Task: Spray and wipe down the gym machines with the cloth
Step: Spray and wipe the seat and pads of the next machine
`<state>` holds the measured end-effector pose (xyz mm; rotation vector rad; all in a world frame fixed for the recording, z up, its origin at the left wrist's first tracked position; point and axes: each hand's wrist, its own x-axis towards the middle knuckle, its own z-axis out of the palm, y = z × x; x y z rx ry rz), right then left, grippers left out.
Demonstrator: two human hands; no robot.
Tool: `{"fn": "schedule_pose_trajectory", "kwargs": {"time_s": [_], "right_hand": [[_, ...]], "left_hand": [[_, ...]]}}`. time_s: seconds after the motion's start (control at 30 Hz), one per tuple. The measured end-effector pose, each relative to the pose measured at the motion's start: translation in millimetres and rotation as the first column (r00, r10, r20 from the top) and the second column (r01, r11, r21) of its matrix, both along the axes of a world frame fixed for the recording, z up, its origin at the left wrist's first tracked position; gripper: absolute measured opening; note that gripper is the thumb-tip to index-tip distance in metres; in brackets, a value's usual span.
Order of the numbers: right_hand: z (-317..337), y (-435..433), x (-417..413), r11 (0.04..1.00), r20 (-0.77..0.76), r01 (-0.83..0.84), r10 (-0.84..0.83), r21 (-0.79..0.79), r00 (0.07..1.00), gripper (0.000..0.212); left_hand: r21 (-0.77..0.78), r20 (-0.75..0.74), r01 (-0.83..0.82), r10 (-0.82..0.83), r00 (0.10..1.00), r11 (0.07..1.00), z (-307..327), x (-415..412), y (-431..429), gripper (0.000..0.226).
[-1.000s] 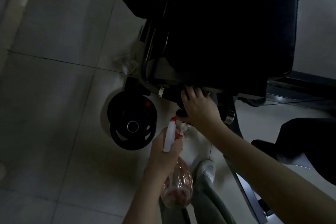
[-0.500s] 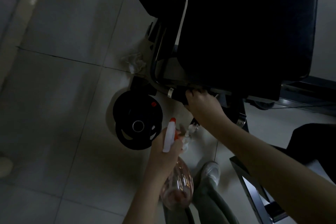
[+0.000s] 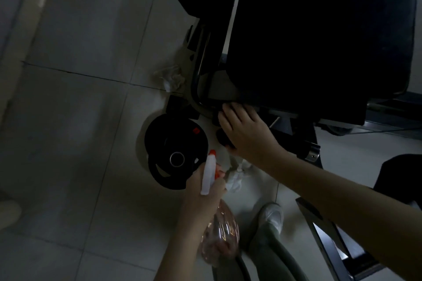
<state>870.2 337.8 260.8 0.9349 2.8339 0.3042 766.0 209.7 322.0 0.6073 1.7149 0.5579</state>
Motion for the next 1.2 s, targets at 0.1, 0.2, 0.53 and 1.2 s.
{"fn": "schedule_pose_trajectory", "kwargs": {"time_s": [0.1, 0.2, 0.53, 1.2], "right_hand": [[-1.9, 3.9, -0.7, 0.998, 0.088, 0.063, -0.064, 0.015, 0.994, 0.044], [16.6, 16.3, -27.1, 0.968, 0.11, 0.196, -0.18, -0.158, 0.977, 0.035], [-2.8, 10.8, -38.4, 0.961, 0.038, 0.257, -0.254, -0.104, 0.966, 0.034], [16.8, -12.1, 72.6, 0.959, -0.233, 0.195, -0.241, -0.205, 0.942, 0.057]], "left_hand": [[-0.002, -0.062, 0.003, -0.003, 0.998, 1.0, -3.5, -1.3, -0.1, 0.019], [-0.009, -0.038, -0.007, 0.006, 0.999, 1.0, -3.2, -3.4, 1.0, 0.025], [-0.062, -0.044, -0.002, -0.001, 0.999, 0.998, -0.5, 10.7, 4.5, 0.038], [0.043, -0.056, 0.035, -0.032, 0.998, 0.998, 7.4, 20.6, 1.9, 0.056]]}}
